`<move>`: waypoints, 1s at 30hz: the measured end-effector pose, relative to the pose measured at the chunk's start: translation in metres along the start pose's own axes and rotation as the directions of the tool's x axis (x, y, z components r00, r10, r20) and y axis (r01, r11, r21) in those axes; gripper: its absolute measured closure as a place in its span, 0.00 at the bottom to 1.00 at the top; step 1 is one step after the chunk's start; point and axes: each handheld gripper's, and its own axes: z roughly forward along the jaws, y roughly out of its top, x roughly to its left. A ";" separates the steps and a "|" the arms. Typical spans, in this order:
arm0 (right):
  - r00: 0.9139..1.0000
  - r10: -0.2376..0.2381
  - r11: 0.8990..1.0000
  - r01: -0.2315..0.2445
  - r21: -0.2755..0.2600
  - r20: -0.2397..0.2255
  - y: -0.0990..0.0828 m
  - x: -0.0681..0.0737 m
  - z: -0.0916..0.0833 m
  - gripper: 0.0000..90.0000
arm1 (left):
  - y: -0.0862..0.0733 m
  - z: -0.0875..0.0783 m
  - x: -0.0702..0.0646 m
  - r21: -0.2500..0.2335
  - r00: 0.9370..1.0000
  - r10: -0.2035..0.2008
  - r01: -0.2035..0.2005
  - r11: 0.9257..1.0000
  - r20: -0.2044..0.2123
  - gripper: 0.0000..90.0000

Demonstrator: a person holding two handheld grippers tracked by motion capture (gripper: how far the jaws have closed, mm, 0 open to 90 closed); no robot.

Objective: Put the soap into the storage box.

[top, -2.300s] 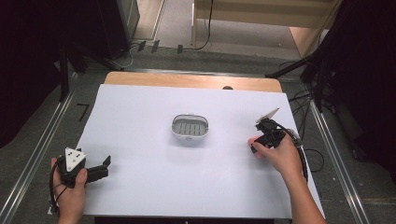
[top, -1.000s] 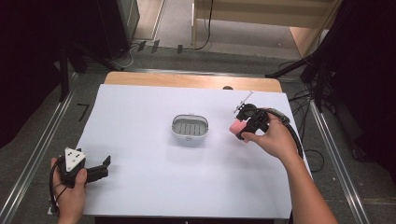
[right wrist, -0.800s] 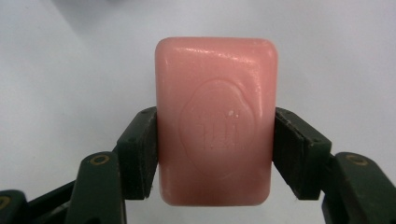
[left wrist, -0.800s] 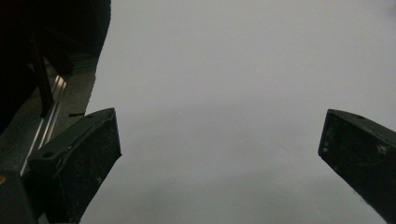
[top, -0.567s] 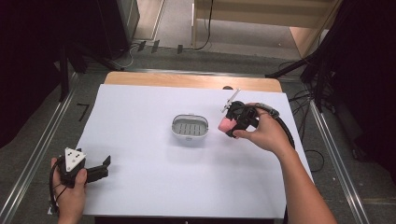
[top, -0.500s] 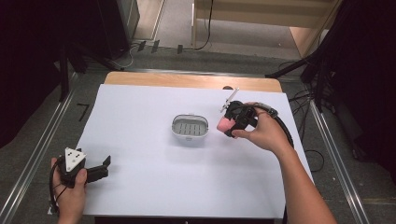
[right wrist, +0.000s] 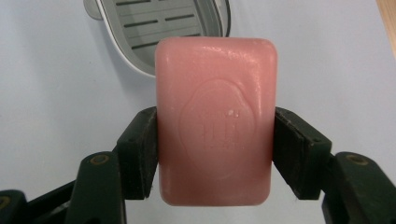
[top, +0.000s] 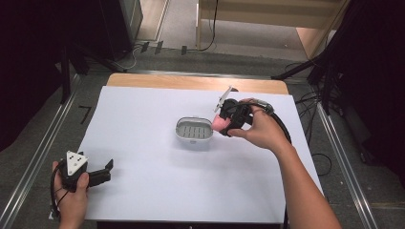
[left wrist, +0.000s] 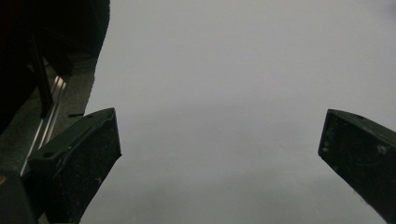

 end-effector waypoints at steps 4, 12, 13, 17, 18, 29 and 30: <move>1.000 -0.016 1.000 0.016 -0.010 -0.006 0.007 0.001 0.001 0.43 | 0.000 0.000 0.000 0.000 1.000 0.000 0.000 1.000 0.000 0.00; 0.997 -0.080 0.997 0.080 -0.018 -0.021 0.026 0.007 0.006 0.43 | 0.000 0.000 0.000 -0.001 1.000 -0.001 0.001 1.000 0.001 0.00; 0.996 -0.081 0.997 0.080 -0.015 -0.023 0.029 0.008 0.007 0.43 | 0.000 0.000 0.000 -0.001 1.000 -0.001 0.001 1.000 0.000 0.00; 0.994 -0.100 0.995 0.100 -0.013 -0.033 0.037 0.011 0.011 0.43 | 0.000 0.000 0.000 -0.001 1.000 0.000 0.000 1.000 0.001 0.00; 0.994 -0.100 0.995 0.100 -0.013 -0.033 0.037 0.011 0.011 0.43 | 0.000 0.000 0.000 -0.001 1.000 0.000 0.000 1.000 0.001 0.00; 0.984 -0.169 0.986 0.168 -0.014 -0.059 0.061 0.020 0.024 0.43 | 0.000 0.000 0.000 -0.001 1.000 0.003 -0.003 1.000 0.001 0.00; 0.984 -0.170 0.985 0.169 -0.011 -0.062 0.063 0.021 0.024 0.43 | 0.000 0.000 0.000 -0.001 1.000 0.003 -0.003 1.000 0.001 0.00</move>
